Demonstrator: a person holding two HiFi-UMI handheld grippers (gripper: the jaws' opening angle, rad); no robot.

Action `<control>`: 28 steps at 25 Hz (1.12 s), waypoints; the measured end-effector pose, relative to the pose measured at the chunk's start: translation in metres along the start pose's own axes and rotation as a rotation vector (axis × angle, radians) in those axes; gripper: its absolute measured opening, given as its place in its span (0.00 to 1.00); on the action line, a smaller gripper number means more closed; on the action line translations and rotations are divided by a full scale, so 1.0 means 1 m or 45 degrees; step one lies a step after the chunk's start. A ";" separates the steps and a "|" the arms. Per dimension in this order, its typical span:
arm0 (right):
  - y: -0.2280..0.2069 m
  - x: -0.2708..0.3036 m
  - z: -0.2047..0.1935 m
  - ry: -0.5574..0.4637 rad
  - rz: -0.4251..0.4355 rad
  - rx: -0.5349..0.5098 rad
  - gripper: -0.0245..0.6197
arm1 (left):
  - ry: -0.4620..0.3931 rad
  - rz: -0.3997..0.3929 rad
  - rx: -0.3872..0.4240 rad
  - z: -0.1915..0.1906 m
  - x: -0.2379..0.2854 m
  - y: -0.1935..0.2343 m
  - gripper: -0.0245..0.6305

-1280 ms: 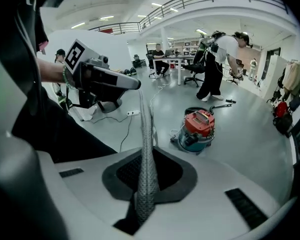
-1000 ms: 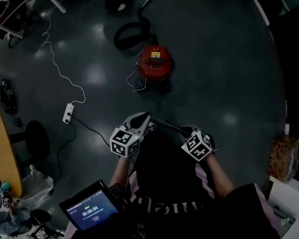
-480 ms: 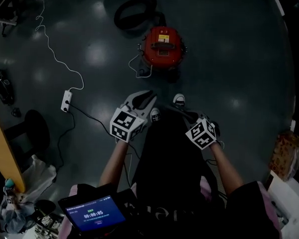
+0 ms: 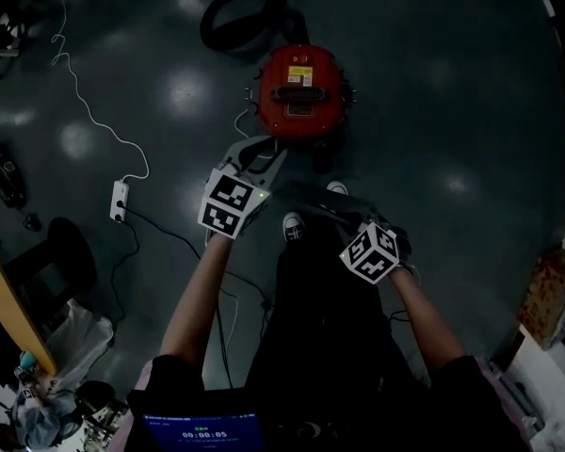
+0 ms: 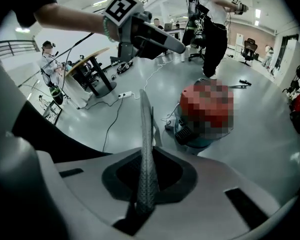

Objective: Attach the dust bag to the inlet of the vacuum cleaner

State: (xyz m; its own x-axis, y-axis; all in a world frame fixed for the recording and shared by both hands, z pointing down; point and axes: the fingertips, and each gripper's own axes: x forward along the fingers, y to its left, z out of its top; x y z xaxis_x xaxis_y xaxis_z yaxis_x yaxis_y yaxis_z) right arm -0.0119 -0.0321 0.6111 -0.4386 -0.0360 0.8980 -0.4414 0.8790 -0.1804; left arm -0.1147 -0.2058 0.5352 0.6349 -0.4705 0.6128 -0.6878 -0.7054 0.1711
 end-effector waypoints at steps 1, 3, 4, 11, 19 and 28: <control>-0.007 0.007 -0.001 -0.001 0.012 -0.001 0.10 | 0.020 0.007 0.025 -0.001 0.014 0.009 0.16; -0.019 0.022 -0.003 -0.005 0.040 0.000 0.10 | 0.050 0.011 0.052 -0.003 0.042 0.024 0.18; -0.023 0.029 -0.006 -0.004 0.057 0.007 0.10 | 0.066 0.003 0.056 -0.006 0.056 0.029 0.23; -0.052 0.069 -0.022 0.017 0.137 0.049 0.10 | 0.249 -0.009 0.270 -0.016 0.129 0.070 0.37; -0.067 0.093 -0.035 0.004 0.143 0.029 0.10 | 0.548 -0.114 0.731 -0.042 0.176 0.086 0.37; -0.093 0.122 -0.014 0.001 0.062 -0.141 0.10 | 0.613 -0.192 0.701 -0.052 0.194 0.092 0.36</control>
State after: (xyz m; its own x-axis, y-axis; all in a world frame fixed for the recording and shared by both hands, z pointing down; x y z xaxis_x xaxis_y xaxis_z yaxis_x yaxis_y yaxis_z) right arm -0.0132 -0.1118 0.7437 -0.4571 0.0083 0.8894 -0.3302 0.9269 -0.1783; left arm -0.0727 -0.3343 0.7095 0.3971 -0.1525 0.9050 -0.2491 -0.9670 -0.0536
